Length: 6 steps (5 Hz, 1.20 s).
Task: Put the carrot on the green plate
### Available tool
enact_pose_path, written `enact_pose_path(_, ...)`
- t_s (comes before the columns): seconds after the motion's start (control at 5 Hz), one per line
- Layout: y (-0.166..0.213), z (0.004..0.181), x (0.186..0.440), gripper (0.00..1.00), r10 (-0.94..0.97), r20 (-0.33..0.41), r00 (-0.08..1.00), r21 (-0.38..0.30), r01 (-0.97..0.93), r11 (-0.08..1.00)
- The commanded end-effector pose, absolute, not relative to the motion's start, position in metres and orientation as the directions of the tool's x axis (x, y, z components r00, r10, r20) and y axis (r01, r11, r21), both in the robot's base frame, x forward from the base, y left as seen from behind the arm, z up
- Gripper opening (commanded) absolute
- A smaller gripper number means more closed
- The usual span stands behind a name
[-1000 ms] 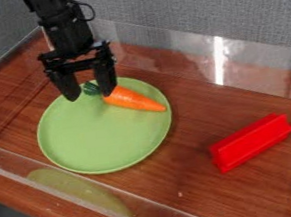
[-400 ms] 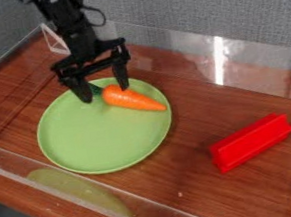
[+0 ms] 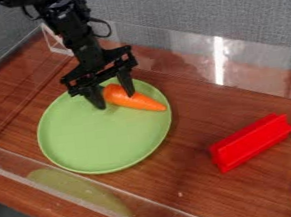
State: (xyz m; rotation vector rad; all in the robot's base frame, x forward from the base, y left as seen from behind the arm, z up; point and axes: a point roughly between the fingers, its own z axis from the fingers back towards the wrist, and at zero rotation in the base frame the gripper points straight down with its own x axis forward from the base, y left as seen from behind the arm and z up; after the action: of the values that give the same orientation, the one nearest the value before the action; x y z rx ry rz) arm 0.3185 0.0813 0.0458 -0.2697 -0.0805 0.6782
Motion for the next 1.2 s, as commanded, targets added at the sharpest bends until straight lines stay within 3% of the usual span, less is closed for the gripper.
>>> enact_pose_path(0.0, 0.080, 0.057, 0.326, 0.00, 0.680, 0.014, 0.733, -0.284, -0.649, 0.706)
enact_pose_path(0.6, 0.052, 0.032, 0.351, 0.00, 0.755, 0.012, 0.656, -0.272, -0.724, 0.633)
enact_pose_path(1.0, 0.072, 0.027, 0.346, 0.00, 0.813, 0.047, 0.580, -0.247, -0.782, 0.572)
